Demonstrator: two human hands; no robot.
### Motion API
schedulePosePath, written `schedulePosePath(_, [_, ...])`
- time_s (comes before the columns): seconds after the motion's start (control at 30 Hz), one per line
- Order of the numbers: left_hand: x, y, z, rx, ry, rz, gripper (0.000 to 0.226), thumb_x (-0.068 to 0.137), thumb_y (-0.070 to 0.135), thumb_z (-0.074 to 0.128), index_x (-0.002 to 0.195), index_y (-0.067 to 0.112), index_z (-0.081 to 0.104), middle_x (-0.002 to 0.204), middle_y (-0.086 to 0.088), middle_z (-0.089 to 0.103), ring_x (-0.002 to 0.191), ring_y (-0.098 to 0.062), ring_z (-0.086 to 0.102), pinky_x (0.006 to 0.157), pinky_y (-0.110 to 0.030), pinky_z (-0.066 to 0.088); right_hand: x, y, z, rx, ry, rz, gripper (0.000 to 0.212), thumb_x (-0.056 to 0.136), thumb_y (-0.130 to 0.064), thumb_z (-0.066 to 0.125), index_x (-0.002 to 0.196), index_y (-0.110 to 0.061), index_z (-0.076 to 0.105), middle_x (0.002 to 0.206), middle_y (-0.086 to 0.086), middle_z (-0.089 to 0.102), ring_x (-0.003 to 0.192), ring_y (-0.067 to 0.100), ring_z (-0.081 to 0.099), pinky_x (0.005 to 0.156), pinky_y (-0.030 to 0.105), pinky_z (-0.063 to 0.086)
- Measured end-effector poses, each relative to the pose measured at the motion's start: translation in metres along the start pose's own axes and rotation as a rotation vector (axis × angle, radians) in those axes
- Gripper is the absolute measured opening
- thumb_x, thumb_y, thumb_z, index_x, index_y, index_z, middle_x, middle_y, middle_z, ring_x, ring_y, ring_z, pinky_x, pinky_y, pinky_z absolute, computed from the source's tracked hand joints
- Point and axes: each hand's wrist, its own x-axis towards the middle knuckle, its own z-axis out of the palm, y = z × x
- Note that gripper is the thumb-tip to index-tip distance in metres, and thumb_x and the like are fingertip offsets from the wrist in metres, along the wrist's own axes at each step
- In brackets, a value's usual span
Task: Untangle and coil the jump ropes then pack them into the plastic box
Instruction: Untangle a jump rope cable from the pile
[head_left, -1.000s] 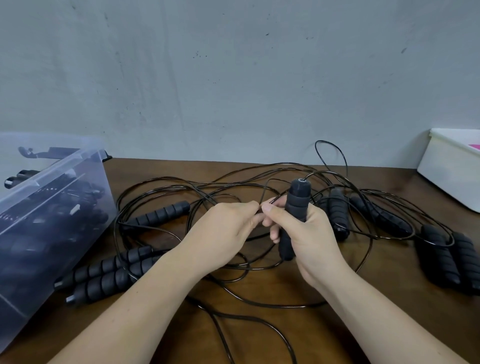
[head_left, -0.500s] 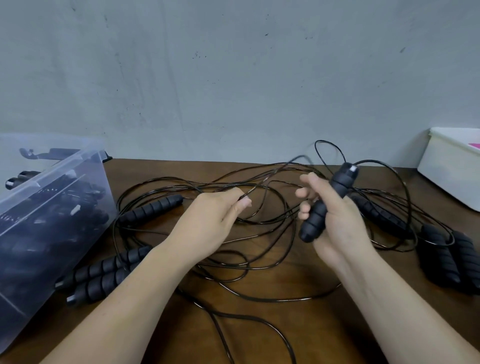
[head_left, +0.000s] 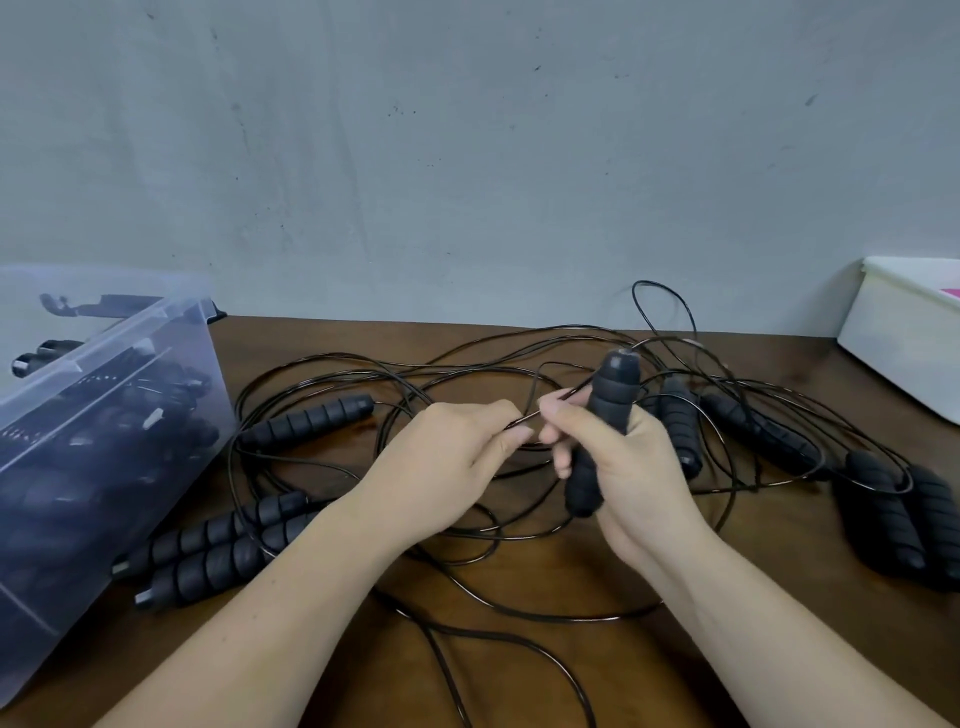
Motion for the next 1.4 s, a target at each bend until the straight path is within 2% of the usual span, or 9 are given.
schedulePosePath(0.2, [0.002,-0.009,-0.01,0.013,0.047,-0.045,0.027,0.111,0.047,0.044,0.102,0.03,0.063,0.077,0.009,0.063,0.078,-0.009,0.061,0.069,-0.028,0.049,0.016,-0.022,-0.023,0.236,0.171,0.04,0.01,0.096,-0.013,0.076,0.094,-0.011,0.067,0.079,0.008,0.064,0.061,0.016,0.05,0.056,0.025,0.044])
schedulePosePath(0.3, [0.001,-0.007,-0.01,0.015,0.056,-0.05,0.028,0.111,0.047,0.043,0.102,0.03,0.064,0.073,0.009,0.06,0.076,-0.009,0.059,0.063,-0.022,0.044,0.016,-0.02,-0.021,0.217,0.145,0.048,0.02,0.097,-0.018,0.077,0.11,-0.006,0.068,0.082,0.009,0.067,0.061,0.017,0.051,0.055,0.025,0.045])
schedulePosePath(0.4, [0.001,-0.006,-0.007,-0.002,0.047,-0.022,0.027,0.111,0.046,0.045,0.101,0.029,0.064,0.075,0.007,0.061,0.075,-0.011,0.059,0.066,-0.031,0.048,0.009,-0.011,-0.01,0.126,0.064,0.062,0.037,0.095,-0.021,0.078,0.12,0.005,0.068,0.082,0.011,0.068,0.06,0.017,0.052,0.057,0.027,0.046])
schedulePosePath(0.53, [0.0,-0.004,-0.001,-0.02,0.028,0.016,0.028,0.111,0.04,0.047,0.091,0.024,0.057,0.073,0.006,0.056,0.072,-0.013,0.057,0.065,-0.041,0.047,-0.003,0.001,0.001,-0.052,-0.057,0.013,0.015,0.096,-0.017,0.077,0.105,-0.005,0.078,0.082,0.015,0.071,0.062,0.018,0.057,0.061,0.029,0.051])
schedulePosePath(0.63, [0.0,-0.005,0.0,-0.021,0.01,0.028,0.026,0.111,0.04,0.047,0.093,0.025,0.058,0.075,0.006,0.057,0.074,-0.012,0.058,0.066,-0.042,0.048,-0.005,0.004,0.004,-0.089,-0.057,-0.01,0.01,0.096,-0.014,0.077,0.101,-0.005,0.078,0.081,0.016,0.071,0.063,0.019,0.058,0.061,0.028,0.052])
schedulePosePath(0.83, [0.002,-0.008,-0.005,-0.005,0.042,0.007,0.025,0.111,0.046,0.046,0.1,0.031,0.063,0.077,0.008,0.062,0.077,-0.01,0.061,0.069,-0.034,0.05,0.011,-0.018,-0.017,0.099,0.147,0.005,0.008,0.095,-0.013,0.078,0.096,-0.01,0.071,0.076,0.008,0.065,0.061,0.017,0.051,0.059,0.028,0.044])
schedulePosePath(1.0, [0.002,-0.01,-0.005,0.012,0.037,-0.016,0.028,0.111,0.048,0.044,0.101,0.031,0.063,0.074,0.006,0.06,0.073,-0.011,0.059,0.066,-0.032,0.048,0.009,-0.015,-0.014,0.141,0.105,0.029,0.01,0.097,-0.017,0.077,0.097,-0.011,0.068,0.077,0.01,0.063,0.061,0.018,0.05,0.059,0.029,0.043])
schedulePosePath(1.27, [0.001,-0.006,0.004,-0.014,0.021,0.021,0.028,0.11,0.039,0.049,0.088,0.022,0.054,0.069,0.005,0.053,0.068,-0.014,0.053,0.061,-0.04,0.045,-0.004,0.007,0.003,-0.103,-0.049,-0.008,0.01,0.095,-0.016,0.079,0.094,-0.007,0.075,0.077,0.015,0.069,0.063,0.02,0.058,0.062,0.03,0.051])
schedulePosePath(1.4, [0.001,-0.006,0.003,-0.023,0.025,0.01,0.024,0.11,0.042,0.051,0.095,0.027,0.059,0.069,0.009,0.054,0.069,-0.011,0.055,0.062,-0.03,0.044,0.004,-0.006,-0.006,0.05,0.03,0.025,0.013,0.094,-0.014,0.079,0.091,-0.009,0.068,0.074,0.012,0.064,0.061,0.019,0.052,0.06,0.029,0.047])
